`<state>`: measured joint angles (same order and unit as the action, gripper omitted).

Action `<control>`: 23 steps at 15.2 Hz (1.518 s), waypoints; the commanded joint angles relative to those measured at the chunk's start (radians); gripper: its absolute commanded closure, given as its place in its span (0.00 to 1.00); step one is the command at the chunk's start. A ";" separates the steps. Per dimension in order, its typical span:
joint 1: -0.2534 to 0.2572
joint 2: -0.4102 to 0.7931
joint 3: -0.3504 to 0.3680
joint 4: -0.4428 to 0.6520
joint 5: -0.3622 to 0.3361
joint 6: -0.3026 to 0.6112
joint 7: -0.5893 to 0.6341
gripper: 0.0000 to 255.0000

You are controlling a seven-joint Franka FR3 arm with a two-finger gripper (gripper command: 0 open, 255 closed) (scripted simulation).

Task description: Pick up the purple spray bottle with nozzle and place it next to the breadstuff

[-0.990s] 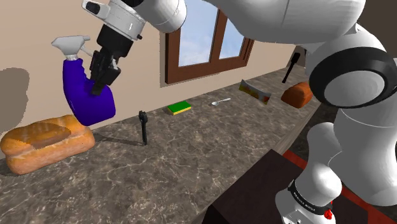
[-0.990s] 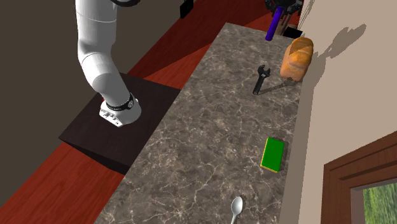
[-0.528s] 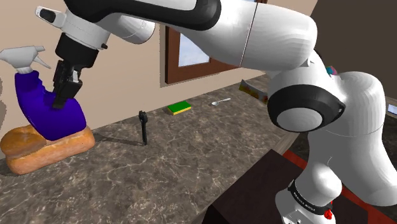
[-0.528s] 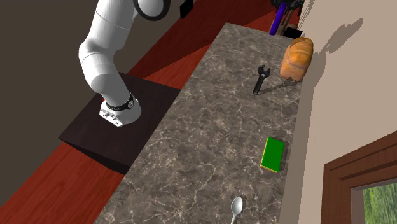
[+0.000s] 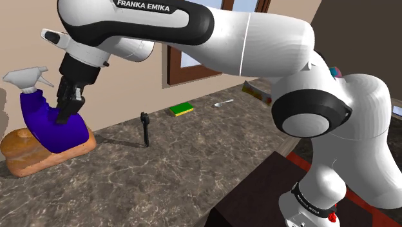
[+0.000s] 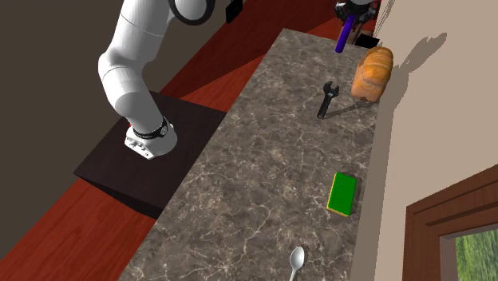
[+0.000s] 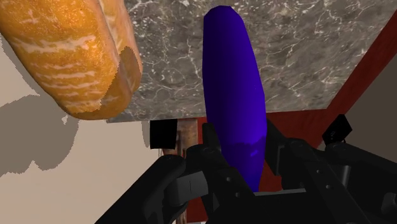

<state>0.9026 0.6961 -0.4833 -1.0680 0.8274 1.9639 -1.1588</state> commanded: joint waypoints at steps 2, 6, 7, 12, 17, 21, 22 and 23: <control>0.011 -0.005 0.003 -0.046 0.007 0.034 -0.023 1.00; 0.018 -0.002 0.009 -0.091 0.020 0.075 -0.051 1.00; 0.020 0.000 0.010 -0.101 0.023 0.085 -0.058 1.00; 0.024 0.011 0.020 -0.146 0.042 0.131 -0.092 1.00; 0.025 0.027 0.032 -0.181 0.063 0.174 -0.126 1.00; 0.024 0.044 0.043 -0.203 0.080 0.206 -0.153 1.00; 0.024 0.049 0.046 -0.208 0.085 0.214 -0.159 1.00; 0.023 0.053 0.048 -0.212 0.090 0.222 -0.166 1.00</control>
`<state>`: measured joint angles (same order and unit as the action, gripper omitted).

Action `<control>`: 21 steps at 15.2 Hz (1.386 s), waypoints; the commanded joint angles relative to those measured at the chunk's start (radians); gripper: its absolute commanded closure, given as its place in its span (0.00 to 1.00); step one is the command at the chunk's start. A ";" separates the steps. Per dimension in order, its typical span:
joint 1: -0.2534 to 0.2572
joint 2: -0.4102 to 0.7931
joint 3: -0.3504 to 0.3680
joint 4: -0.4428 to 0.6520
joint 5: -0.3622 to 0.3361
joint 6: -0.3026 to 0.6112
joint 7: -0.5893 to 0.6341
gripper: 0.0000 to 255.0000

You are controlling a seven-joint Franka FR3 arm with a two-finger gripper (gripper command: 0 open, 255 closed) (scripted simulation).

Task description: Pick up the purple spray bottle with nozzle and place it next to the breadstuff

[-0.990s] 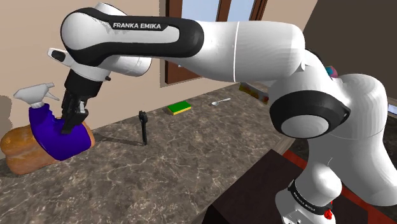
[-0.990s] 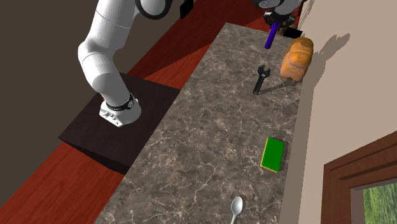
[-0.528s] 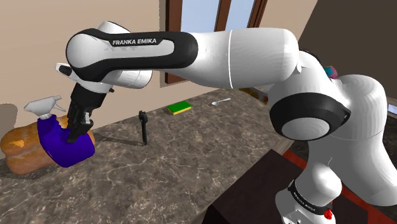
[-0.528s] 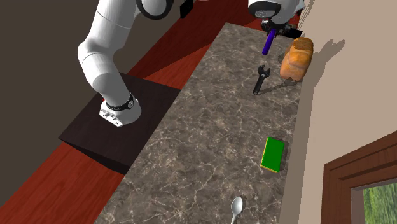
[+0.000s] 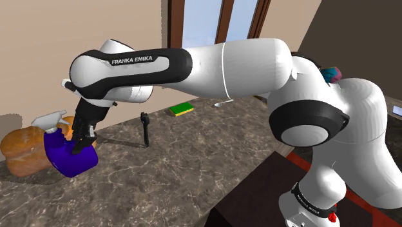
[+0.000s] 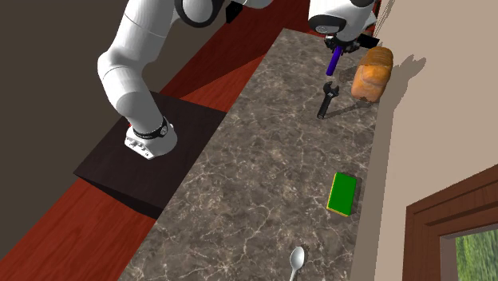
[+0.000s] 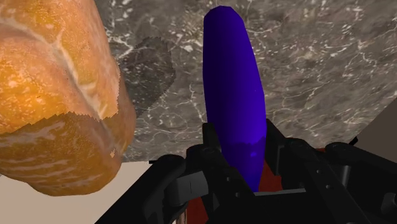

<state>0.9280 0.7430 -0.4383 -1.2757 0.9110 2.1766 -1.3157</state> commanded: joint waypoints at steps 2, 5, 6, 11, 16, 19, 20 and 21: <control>-0.004 0.017 0.009 -0.012 0.015 0.024 -0.022 1.00; -0.006 0.033 0.019 -0.022 0.030 0.046 -0.041 1.00; -0.008 0.039 0.022 -0.024 0.035 0.053 -0.048 1.00; -0.010 0.049 0.027 -0.028 0.043 0.065 -0.059 1.00; -0.010 0.049 0.028 -0.028 0.043 0.065 -0.059 1.00; -0.010 0.049 0.028 -0.029 0.043 0.065 -0.059 0.00; -0.010 0.049 0.027 -0.029 0.043 0.065 -0.059 0.00; -0.010 0.049 0.027 -0.029 0.043 0.065 -0.059 0.00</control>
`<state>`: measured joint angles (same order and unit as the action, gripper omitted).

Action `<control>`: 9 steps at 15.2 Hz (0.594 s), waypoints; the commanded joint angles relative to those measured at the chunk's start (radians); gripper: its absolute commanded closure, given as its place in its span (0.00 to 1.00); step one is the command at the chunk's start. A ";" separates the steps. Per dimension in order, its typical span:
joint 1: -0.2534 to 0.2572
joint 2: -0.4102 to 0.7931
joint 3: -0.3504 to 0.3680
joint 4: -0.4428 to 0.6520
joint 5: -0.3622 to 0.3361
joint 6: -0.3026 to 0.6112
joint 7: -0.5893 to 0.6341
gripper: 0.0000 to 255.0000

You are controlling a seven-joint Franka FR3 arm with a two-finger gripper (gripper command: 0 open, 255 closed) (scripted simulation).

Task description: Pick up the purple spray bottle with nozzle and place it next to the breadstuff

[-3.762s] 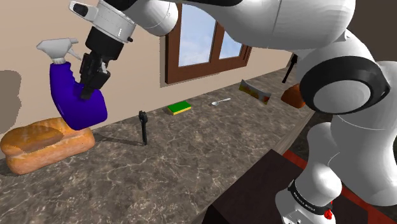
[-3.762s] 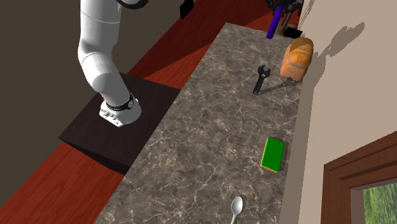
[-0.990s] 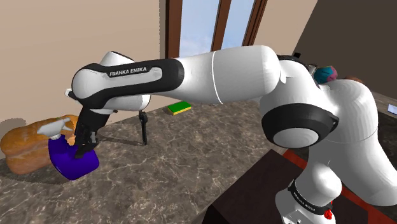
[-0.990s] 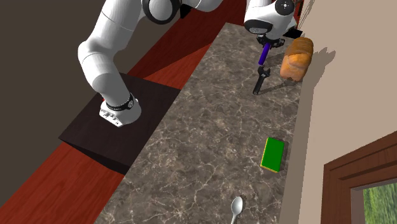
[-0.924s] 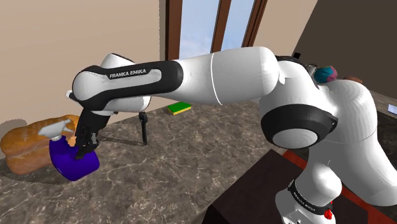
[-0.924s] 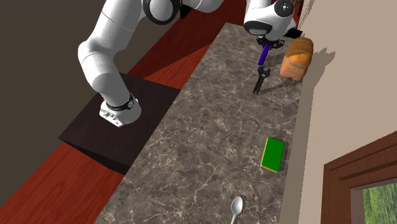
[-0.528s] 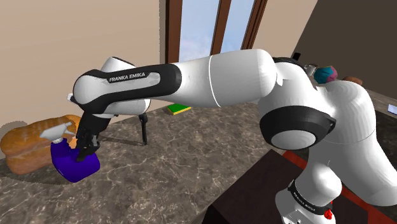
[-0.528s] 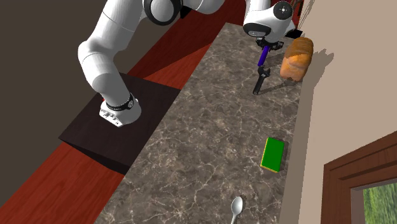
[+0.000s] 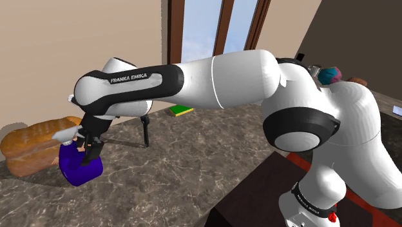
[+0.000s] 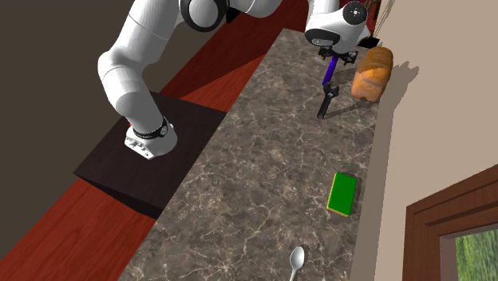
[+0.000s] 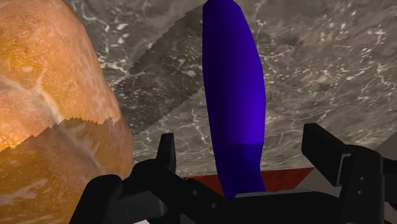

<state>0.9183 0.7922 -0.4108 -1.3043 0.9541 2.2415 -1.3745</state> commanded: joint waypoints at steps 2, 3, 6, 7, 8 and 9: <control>0.002 -0.029 -0.008 -0.022 -0.007 -0.011 -0.002 0.00; 0.003 -0.057 -0.017 -0.043 -0.015 -0.022 -0.003 0.00; 0.005 -0.106 -0.032 -0.075 -0.031 -0.043 -0.004 0.00; 0.005 -0.106 -0.032 -0.075 -0.031 -0.043 -0.004 0.00; 0.005 -0.106 -0.032 -0.075 -0.031 -0.043 -0.004 0.00; 0.005 -0.106 -0.032 -0.075 -0.031 -0.043 -0.004 0.00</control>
<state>0.9227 0.6886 -0.4423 -1.3762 0.9235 2.1984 -1.3778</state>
